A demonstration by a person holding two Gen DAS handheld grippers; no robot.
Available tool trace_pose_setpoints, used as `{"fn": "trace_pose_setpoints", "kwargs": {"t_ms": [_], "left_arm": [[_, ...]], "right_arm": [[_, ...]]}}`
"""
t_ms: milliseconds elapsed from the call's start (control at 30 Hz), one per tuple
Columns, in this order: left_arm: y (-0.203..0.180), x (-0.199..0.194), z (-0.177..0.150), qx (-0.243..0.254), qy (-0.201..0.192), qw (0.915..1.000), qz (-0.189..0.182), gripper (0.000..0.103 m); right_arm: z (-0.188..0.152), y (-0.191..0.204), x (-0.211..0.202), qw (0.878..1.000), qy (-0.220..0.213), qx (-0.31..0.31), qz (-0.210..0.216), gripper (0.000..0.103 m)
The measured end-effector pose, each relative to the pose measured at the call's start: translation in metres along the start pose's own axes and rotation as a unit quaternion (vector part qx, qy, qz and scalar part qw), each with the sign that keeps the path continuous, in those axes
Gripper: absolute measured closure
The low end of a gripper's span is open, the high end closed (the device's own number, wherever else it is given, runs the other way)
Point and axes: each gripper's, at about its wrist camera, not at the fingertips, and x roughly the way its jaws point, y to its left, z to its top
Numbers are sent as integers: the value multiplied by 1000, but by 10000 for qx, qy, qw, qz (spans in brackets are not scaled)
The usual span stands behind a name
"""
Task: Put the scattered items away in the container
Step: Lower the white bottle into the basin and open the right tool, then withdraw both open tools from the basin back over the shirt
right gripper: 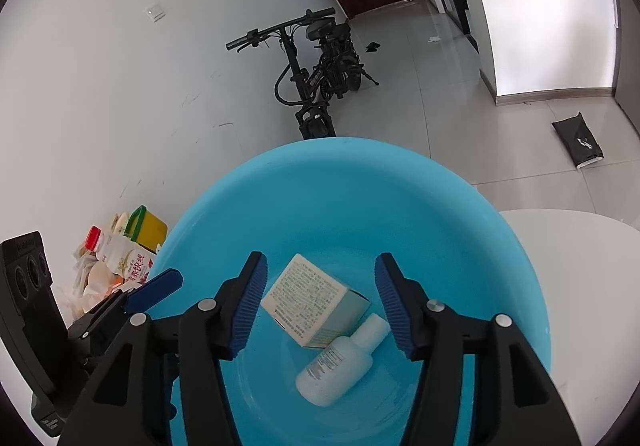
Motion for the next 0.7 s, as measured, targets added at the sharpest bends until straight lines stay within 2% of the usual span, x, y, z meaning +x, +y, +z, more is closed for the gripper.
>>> {"fn": "trace_pose_setpoints", "kwargs": {"t_ms": [233,367,533,700], "left_arm": [[5,-4,0,-123,-90,9999,66,23],[10,-7,0,-235,-229,9989,329,23],[9,-16,1,-121,-475,9968,625,23],[6,-35,1,-11,-814,9945,662,23]], "right_arm": [[1,-1,-3,9999,-92,85,103,44],[1,0,-9,9994,-252,153,186,41],[1,5,-16,9988,-454,190,89,36],[1,19,-31,9977,-662,-106,-129,34]]}}
